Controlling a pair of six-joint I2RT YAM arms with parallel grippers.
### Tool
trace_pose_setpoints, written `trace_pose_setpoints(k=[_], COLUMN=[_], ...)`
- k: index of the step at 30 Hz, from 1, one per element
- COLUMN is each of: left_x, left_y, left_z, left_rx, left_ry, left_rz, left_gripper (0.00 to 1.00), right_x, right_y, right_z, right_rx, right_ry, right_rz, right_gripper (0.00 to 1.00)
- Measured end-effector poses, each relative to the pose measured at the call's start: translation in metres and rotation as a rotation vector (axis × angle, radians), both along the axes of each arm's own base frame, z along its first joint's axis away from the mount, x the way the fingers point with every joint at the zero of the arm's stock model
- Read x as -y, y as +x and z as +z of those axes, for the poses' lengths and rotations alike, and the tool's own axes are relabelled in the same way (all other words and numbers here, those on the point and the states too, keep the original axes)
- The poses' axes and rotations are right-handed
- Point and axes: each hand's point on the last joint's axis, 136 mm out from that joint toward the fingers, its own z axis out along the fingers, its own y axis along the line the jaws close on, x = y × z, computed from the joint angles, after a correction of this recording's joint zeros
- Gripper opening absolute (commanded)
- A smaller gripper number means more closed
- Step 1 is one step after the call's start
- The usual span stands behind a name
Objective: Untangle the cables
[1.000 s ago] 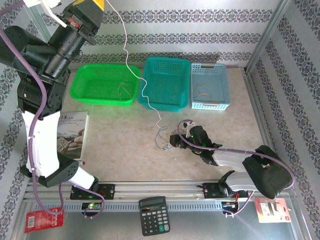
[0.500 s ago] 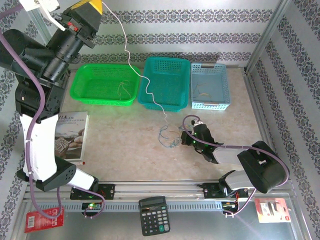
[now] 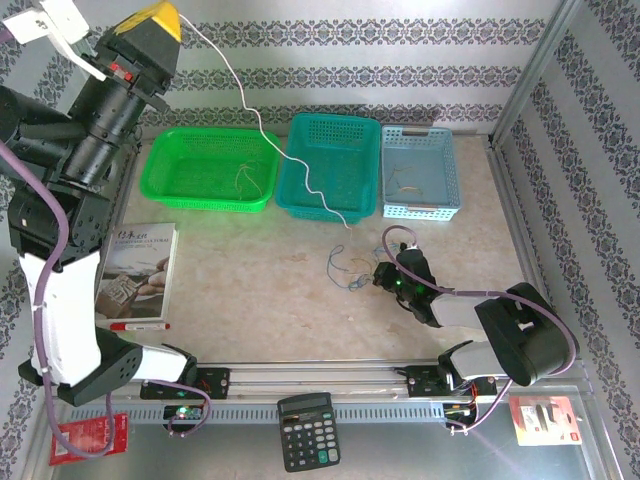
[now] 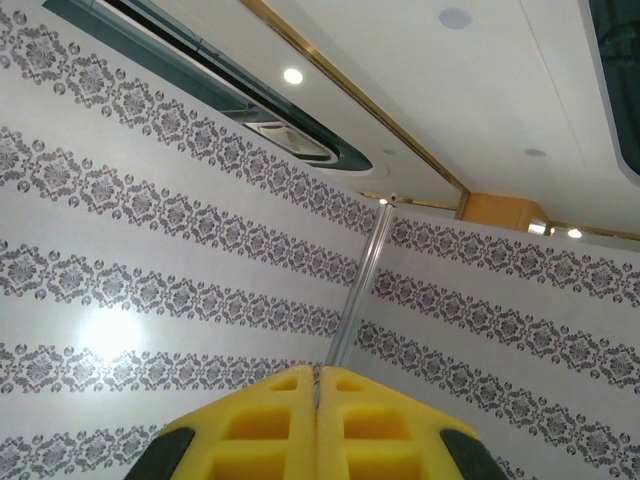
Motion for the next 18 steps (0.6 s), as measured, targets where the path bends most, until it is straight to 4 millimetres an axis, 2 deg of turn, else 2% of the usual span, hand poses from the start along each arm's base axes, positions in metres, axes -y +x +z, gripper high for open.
trace_pose_setpoints(k=[8,13,18], left_x=[-0.015,-0.023,-0.026], left_y=[-0.017,-0.031,-0.029], left_z=[0.003,0.007,0.005], left_rx=[0.031,0.06,0.069], left_ry=[0.001,0.0,0.019], left_rz=[0.061,0.089,0.121], left_gripper=[0.0,0.0,0.0], right_x=[0.016,0.011,-0.005], right_y=[0.006,0.008,0.002], right_z=[-0.001,-0.001,0.0], right_rx=[-0.022,-0.024,-0.036], right_ry=[0.033,0.048,0.062], right_rz=[-0.084,-0.067,-0.007], right_gripper=[0.0,0.0,0.0])
